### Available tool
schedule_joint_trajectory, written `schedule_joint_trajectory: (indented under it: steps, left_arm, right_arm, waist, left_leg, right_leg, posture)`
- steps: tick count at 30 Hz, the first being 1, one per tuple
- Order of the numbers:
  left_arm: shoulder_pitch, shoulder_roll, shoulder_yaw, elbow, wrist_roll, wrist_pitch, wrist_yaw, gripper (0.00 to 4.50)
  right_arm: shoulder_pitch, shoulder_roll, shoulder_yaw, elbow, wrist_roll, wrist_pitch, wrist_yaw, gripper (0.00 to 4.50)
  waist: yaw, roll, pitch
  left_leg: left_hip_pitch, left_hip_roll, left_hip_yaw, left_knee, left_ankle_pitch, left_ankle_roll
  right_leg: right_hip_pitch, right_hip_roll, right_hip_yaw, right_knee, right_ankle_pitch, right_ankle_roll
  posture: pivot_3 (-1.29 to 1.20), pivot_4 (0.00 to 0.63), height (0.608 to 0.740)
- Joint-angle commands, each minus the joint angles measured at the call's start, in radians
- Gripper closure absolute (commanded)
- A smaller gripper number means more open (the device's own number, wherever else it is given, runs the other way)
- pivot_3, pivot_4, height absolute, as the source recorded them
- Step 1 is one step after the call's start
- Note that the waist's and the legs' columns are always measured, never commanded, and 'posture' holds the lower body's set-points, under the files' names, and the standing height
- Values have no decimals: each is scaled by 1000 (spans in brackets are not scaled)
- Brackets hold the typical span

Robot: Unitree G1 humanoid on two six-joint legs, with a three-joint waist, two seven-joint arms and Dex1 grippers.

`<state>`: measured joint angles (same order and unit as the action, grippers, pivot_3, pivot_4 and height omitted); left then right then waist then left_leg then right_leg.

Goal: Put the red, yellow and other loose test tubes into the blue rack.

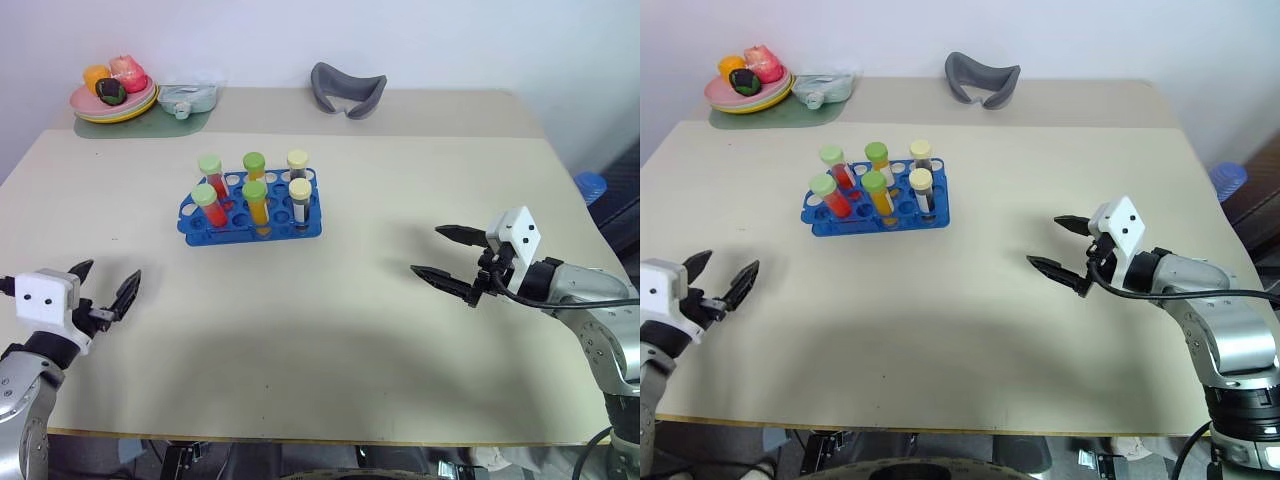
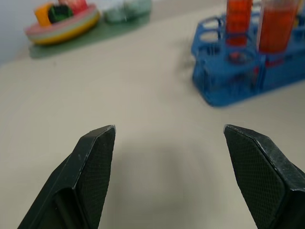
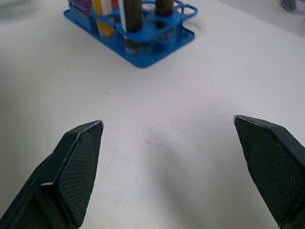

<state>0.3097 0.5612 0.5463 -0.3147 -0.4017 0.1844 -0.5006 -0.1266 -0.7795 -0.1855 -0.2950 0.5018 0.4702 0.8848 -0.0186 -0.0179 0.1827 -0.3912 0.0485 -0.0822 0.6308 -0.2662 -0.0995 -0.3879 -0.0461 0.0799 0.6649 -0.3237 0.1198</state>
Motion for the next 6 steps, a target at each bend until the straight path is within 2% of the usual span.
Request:
schedule_joint_trajectory:
  steps: [1, 6]
  left_arm:
    - [11, 1, 32, -19, 6, -24, -2, 804]
    - [15, -16, 20, -44, 4, -15, 11, 804]
  right_arm:
    - [6, -9, -36, 29, -20, -48, 7, 0]
    - [-3, 6, -20, 52, -25, -66, 8, 0]
  waist:
    - [-1, 0, 0]
    - [-2, 0, 0]
  left_leg:
    - [0, 0, 0, 0, 0, 0]
    - [0, 0, 0, 0, 0, 0]
  right_leg:
    - [0, 0, 0, 0, 0, 0]
    - [0, 0, 0, 0, 0, 0]
  posture:
    - [0, 150, 740]
    - [0, 150, 740]
